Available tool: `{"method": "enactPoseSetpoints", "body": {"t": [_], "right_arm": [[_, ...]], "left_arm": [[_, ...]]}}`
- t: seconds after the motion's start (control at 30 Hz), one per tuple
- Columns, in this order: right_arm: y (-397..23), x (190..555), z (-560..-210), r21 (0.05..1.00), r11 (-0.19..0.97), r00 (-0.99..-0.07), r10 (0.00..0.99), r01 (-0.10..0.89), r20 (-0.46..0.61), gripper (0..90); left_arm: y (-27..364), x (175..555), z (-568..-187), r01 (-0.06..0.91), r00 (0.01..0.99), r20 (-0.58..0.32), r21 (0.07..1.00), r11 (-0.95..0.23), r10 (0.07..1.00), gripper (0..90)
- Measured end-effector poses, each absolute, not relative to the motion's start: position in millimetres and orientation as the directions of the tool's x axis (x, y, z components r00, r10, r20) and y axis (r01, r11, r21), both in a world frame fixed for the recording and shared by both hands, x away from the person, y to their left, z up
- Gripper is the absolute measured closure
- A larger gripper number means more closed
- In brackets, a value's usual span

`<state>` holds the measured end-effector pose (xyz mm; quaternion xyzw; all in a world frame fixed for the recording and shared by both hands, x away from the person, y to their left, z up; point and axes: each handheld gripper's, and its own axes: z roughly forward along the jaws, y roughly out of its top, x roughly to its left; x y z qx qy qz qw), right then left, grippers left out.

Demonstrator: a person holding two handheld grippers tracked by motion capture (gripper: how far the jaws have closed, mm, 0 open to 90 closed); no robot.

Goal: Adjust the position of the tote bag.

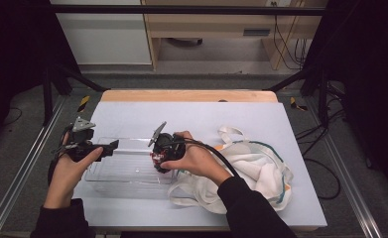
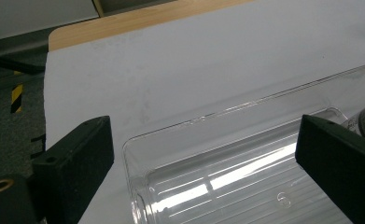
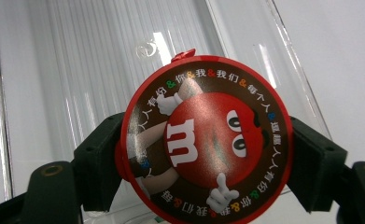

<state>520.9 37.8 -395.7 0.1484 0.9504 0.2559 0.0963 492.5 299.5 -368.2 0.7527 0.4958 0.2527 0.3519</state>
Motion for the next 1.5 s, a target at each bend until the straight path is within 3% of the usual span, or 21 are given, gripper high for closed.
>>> {"method": "enactPoseSetpoints", "body": {"t": [1.5], "right_arm": [[43,521,-415,0.465,0.848,-0.939,0.331,0.255,-0.089,24.3]], "left_arm": [[301,493,-368,0.567,0.388,0.026,0.782,-0.261,0.921,4.4]]}}
